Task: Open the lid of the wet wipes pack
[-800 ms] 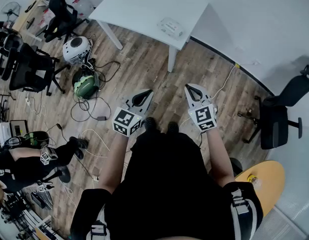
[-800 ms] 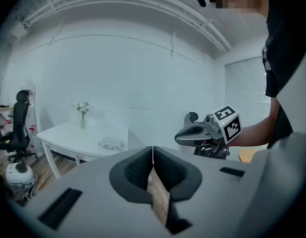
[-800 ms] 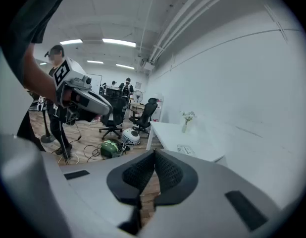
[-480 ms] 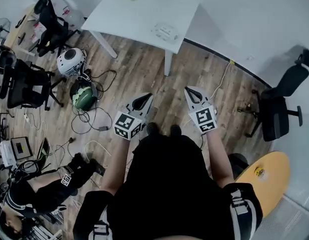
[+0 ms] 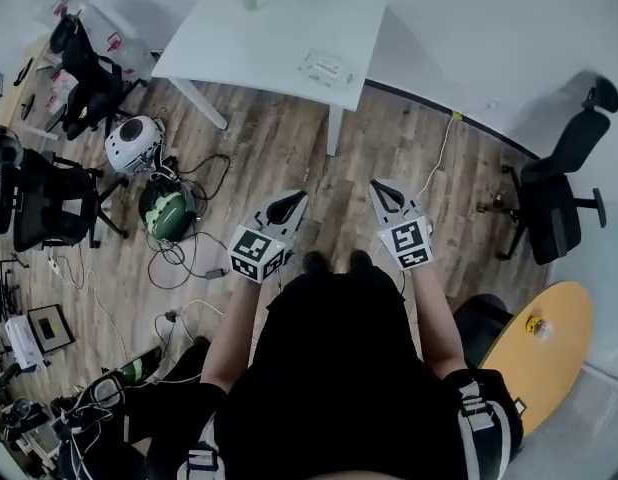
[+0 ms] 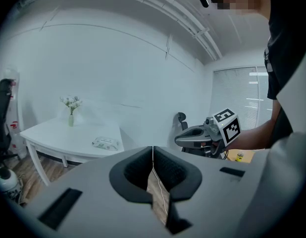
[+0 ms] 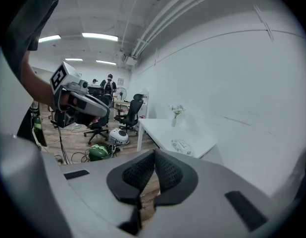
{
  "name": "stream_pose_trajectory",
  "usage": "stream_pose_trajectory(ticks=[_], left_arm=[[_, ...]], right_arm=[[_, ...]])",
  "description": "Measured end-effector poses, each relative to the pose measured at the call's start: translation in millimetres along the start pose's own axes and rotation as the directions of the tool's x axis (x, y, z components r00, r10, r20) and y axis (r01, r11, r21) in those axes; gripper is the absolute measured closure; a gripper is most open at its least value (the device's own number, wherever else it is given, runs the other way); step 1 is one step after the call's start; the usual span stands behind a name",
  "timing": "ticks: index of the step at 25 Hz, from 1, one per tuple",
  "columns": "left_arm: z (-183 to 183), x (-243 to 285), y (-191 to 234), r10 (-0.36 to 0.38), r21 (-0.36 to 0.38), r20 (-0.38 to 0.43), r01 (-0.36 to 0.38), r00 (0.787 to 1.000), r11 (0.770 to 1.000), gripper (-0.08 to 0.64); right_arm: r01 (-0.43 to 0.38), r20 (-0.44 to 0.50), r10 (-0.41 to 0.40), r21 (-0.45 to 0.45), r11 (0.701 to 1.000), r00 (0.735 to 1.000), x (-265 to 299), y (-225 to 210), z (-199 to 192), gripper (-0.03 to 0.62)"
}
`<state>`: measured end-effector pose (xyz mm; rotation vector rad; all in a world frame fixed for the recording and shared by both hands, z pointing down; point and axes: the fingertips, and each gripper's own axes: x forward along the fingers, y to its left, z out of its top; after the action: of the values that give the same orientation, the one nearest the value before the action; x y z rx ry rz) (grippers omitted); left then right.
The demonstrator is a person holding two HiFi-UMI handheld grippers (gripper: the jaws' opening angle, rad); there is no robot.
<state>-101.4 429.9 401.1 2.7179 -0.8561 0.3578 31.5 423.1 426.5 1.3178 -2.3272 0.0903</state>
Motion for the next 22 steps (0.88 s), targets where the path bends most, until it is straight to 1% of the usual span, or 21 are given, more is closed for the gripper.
stream_pose_trajectory(ticks=[6, 11, 17, 22], left_arm=[[-8.6, -19.8, 20.2, -0.036, 0.009, -0.018, 0.036, 0.999, 0.999, 0.535], [-10.1, -22.2, 36.4, -0.031, 0.000, -0.024, 0.031, 0.999, 1.000, 0.535], [-3.8, -7.1, 54.9, -0.002, -0.008, -0.024, 0.001, 1.000, 1.000, 0.535], [7.2, 27.7, 66.9, 0.030, -0.020, -0.023, -0.031, 0.999, 0.999, 0.535]], right_arm=[[0.046, 0.000, -0.046, 0.026, 0.999, 0.999, 13.5, 20.2, 7.7, 0.577], [0.036, -0.018, -0.035, 0.041, 0.999, 0.999, 24.8, 27.7, 3.2, 0.577], [0.013, -0.015, -0.012, 0.033, 0.999, 1.000, 44.5, 6.8, 7.3, 0.577], [-0.015, -0.011, 0.015, 0.026, 1.000, 1.000, 65.5, -31.0, 6.9, 0.577]])
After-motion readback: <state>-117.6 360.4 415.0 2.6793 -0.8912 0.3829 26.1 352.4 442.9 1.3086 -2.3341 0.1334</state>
